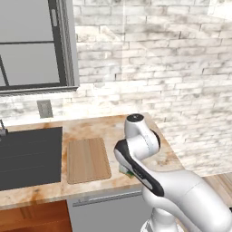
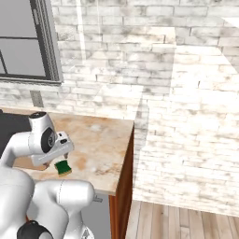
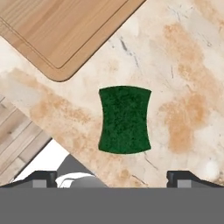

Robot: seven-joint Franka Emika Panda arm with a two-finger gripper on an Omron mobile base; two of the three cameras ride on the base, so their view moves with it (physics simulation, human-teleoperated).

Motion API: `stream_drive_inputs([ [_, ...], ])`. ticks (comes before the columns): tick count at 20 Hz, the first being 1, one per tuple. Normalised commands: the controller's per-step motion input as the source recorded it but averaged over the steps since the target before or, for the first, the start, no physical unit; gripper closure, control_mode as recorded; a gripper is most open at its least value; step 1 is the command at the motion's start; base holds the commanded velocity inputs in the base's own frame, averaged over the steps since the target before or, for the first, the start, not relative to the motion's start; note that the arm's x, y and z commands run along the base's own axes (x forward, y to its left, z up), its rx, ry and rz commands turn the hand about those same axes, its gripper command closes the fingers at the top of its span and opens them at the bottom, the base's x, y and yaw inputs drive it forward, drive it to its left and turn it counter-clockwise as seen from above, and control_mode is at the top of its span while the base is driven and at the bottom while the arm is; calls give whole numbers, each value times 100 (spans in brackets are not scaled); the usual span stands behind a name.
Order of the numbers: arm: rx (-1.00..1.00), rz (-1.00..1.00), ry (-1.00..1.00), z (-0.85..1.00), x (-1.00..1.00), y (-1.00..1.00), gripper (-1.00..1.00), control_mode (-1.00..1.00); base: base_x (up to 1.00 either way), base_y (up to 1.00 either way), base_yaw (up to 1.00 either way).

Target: Pick up the sponge from the counter and clean the cutting board by briefly scrubbing or pressing down on the cutting board. Once finished, release the sponge.

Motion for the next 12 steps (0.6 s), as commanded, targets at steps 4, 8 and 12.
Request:
stream_drive_inputs([
  [4, 0, 1, 0, -26, 23, 0, -100, -100, 0, 0, 0],
  [8, 0, 1, 0, -27, 21, 1, -100, -100, 0, 0, 0],
  [12, 0, 1, 0, -27, 11, 6, -100, -100, 0, 0, 0],
])
